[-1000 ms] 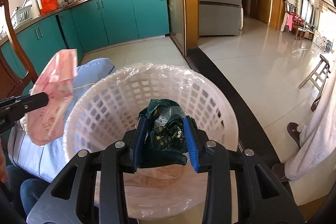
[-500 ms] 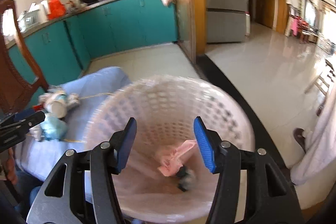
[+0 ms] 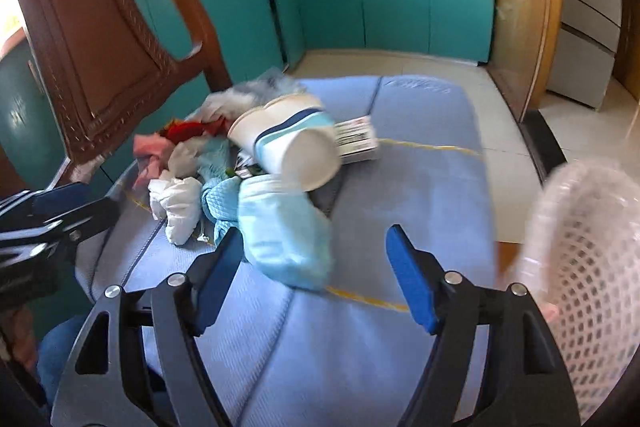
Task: Collect trash
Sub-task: 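Grasp the blue face mask with the right tool while the left tool grasps white tissue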
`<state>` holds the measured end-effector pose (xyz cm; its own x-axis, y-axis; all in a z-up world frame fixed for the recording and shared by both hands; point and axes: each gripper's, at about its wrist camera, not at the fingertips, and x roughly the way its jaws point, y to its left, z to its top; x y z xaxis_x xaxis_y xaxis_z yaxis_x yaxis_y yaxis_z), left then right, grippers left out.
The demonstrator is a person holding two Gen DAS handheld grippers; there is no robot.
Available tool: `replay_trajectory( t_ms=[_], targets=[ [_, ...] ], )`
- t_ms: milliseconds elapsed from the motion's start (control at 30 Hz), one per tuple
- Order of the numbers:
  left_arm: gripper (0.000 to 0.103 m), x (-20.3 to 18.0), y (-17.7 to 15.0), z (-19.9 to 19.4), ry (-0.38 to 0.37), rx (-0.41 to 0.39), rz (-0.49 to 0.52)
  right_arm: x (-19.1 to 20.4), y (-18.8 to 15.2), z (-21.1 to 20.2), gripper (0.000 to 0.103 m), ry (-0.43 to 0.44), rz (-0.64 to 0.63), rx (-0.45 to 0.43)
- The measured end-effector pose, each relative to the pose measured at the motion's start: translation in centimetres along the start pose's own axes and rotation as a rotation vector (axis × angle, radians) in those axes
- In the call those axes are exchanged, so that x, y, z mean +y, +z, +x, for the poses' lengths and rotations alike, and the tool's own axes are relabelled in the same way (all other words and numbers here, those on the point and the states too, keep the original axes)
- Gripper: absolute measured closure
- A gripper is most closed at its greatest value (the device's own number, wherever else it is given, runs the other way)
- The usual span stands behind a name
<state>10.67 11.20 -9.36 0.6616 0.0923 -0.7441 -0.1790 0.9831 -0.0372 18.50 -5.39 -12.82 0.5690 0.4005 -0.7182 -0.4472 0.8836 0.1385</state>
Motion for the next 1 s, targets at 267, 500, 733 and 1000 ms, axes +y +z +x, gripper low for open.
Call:
replay_trajectory(
  t_ms=[267,500,733,1000],
  targets=[
    [0.023,1.0,0.0,1.9,-0.012,0.043,-0.027,0.7,-0.7,2.0,0.078,0.097,0.001,0.085],
    [0.021,0.1,1.6,5.3,-0.059,0.097,-0.027,-1.6,-2.8,-1.7,0.080,0.212,0.062,0.123],
    [0.054,-0.3,2.0,8.5,-0.076,0.191,-0.021,-2.8,-3.2,-4.0,0.046,0.002,0.034,0.088],
    [0.063,-0.9,0.4,5.7,-0.102,0.168,0.032,-1.5,-3.0,-4.1,0.034,0.003,-0.009,0.071]
  ],
)
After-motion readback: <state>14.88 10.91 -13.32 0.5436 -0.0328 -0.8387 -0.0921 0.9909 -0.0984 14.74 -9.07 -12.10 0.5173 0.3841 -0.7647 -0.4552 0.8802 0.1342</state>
